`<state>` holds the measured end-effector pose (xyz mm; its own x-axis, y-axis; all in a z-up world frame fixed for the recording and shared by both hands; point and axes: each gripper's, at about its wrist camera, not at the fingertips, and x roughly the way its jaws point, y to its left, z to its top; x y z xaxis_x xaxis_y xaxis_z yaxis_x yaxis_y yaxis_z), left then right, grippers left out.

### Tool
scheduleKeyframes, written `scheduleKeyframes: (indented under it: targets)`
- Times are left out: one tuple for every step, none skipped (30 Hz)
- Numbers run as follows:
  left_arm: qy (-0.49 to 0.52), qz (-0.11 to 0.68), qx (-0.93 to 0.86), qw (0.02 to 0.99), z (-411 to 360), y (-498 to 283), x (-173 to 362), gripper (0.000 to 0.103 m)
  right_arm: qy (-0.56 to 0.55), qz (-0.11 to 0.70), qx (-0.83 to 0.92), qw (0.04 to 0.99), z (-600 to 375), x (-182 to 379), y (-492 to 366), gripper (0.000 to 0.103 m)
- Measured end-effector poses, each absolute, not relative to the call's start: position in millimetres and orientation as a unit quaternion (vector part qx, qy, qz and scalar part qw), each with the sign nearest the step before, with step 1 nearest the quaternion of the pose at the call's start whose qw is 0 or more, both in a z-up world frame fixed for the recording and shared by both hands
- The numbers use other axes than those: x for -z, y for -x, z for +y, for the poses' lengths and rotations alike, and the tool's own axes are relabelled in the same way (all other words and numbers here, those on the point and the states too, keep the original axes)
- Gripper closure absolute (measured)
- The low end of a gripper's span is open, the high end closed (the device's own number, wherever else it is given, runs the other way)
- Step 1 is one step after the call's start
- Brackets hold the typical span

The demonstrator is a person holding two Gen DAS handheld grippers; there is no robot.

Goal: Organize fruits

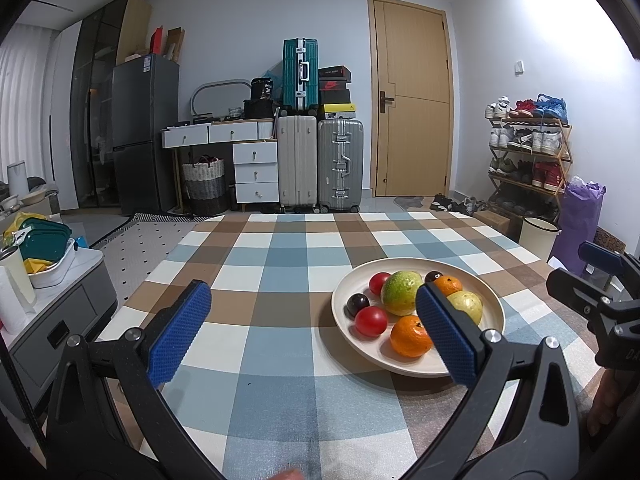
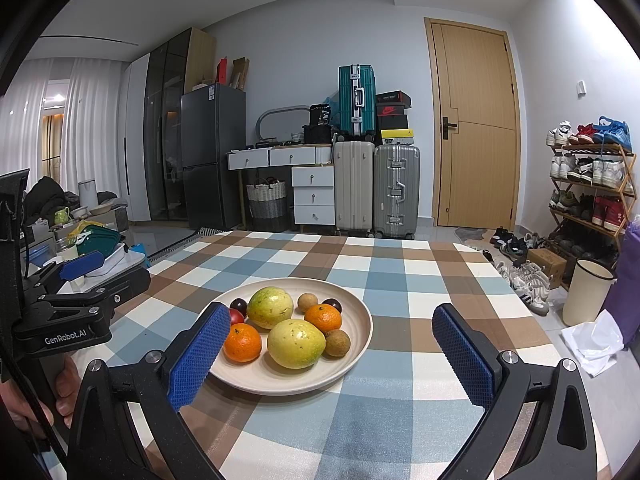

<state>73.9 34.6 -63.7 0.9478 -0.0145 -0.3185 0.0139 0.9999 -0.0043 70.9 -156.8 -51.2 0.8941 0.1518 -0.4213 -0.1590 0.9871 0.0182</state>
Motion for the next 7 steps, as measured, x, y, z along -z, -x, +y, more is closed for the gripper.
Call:
scheduleKeyframes:
  targets:
    - [0.001, 0.161, 0.008, 0.987, 34.4, -74.3, 64.2, 0.001, 0.008, 0.216, -0.08, 0.973, -156.8, 51.2, -71.0, 0.0]
    - [0.001, 0.161, 0.01, 0.987, 33.5, -73.2, 63.7, 0.001, 0.008, 0.216, -0.08, 0.973, -157.0, 51.3, -71.1, 0.0]
    - [0.0, 0.16, 0.012, 0.987, 32.6, -73.4, 64.1, 0.001, 0.008, 0.216, -0.08, 0.973, -157.0, 51.4, -71.1, 0.0]
    - [0.0, 0.159, 0.012, 0.987, 32.0, -73.7, 64.7, 0.001, 0.008, 0.216, -0.08, 0.973, -156.8, 51.3, -70.9, 0.0]
    - [0.0, 0.16, 0.012, 0.987, 32.2, -73.3, 64.3, 0.001, 0.008, 0.216, -0.08, 0.973, -156.7, 51.3, -70.9, 0.0]
    - [0.001, 0.16, 0.012, 0.987, 32.2, -73.3, 64.4, 0.001, 0.008, 0.216, -0.08, 0.973, -156.9, 51.4, -71.1, 0.0]
    - [0.001, 0.161, 0.011, 0.987, 32.0, -73.6, 64.9, 0.001, 0.008, 0.216, -0.08, 0.973, -156.7, 51.3, -71.0, 0.0]
